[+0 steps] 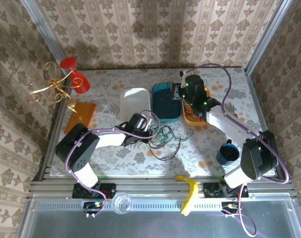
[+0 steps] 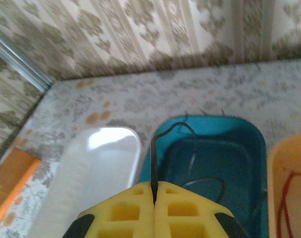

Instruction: Untangle the cables

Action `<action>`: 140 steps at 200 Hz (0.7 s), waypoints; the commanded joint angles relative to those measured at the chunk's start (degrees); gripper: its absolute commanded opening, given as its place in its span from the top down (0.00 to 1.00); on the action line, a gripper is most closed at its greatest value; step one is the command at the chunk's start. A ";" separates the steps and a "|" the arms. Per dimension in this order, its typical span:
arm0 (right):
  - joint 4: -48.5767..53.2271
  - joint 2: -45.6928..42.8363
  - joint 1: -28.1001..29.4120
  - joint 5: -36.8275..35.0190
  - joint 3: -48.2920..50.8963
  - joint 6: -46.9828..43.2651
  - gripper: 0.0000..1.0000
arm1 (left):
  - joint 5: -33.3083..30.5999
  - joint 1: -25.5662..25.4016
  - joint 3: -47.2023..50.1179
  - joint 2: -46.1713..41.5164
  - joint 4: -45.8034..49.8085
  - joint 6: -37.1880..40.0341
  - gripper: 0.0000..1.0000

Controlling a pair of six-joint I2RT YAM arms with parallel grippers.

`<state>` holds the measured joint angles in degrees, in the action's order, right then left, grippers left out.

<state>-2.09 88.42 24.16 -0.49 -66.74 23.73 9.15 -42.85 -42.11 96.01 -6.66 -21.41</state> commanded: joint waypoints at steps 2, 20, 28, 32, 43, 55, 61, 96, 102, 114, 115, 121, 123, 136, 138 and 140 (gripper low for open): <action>-1.83 2.56 -0.82 4.81 0.90 4.18 1.00 | -2.59 -0.13 1.61 2.43 9.39 -0.28 1.00; -1.70 5.20 -1.11 6.00 0.83 5.21 1.00 | -2.56 -0.19 1.68 2.43 9.31 -0.26 1.00; -1.40 6.41 -1.13 6.03 0.53 5.69 1.00 | -2.56 -0.14 1.68 2.43 9.35 -0.29 1.00; -1.16 7.24 -1.15 6.03 0.43 6.02 1.00 | -2.56 -0.13 1.68 2.43 9.37 -0.22 1.00; -0.44 9.47 -1.21 5.95 -0.24 6.67 1.00 | -2.56 -0.17 1.69 2.43 9.33 -0.22 1.00; -0.16 11.99 -1.31 5.62 -0.74 7.56 1.00 | -2.56 -0.21 1.68 2.43 9.34 -0.19 1.00; -0.60 13.17 -1.47 5.72 -0.84 8.21 1.00 | -2.56 -0.17 1.63 2.43 9.34 -0.21 1.00; 0.40 19.25 -3.36 5.71 -2.89 12.52 0.99 | -2.47 -0.22 1.59 2.34 9.40 -0.19 1.00; 0.84 19.42 -3.57 5.66 -2.96 12.74 0.97 | -2.47 -0.17 1.50 2.26 9.40 -0.17 1.00; 1.47 18.65 -3.63 4.57 -2.57 12.37 0.84 | -2.47 -0.20 1.42 2.17 9.43 -0.04 1.00; 1.56 18.42 -3.66 4.42 -2.55 12.30 0.82 | -2.47 -0.21 1.41 2.17 9.40 -0.04 1.00; 2.01 17.65 -3.60 3.85 -2.24 11.74 0.75 | -2.47 -0.22 1.45 2.08 9.43 -0.04 1.00; 2.18 17.20 -3.62 3.66 -2.14 11.53 0.74 | -2.40 -0.19 1.42 2.08 9.39 -0.04 1.00; 3.39 14.52 -3.60 2.25 -1.14 10.03 0.65 | -2.25 -0.20 1.41 1.99 9.38 0.13 1.00; 3.51 14.04 -3.60 2.05 -0.94 9.87 0.64 | -2.21 -0.21 1.41 1.99 9.42 0.14 1.00; 3.56 13.53 -3.60 1.87 -0.70 9.61 0.63 | -2.16 -0.22 1.41 1.99 9.41 0.14 1.00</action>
<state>-0.97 107.18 20.49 4.38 -67.35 34.74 8.75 -43.09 -42.11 96.01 -6.66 -21.41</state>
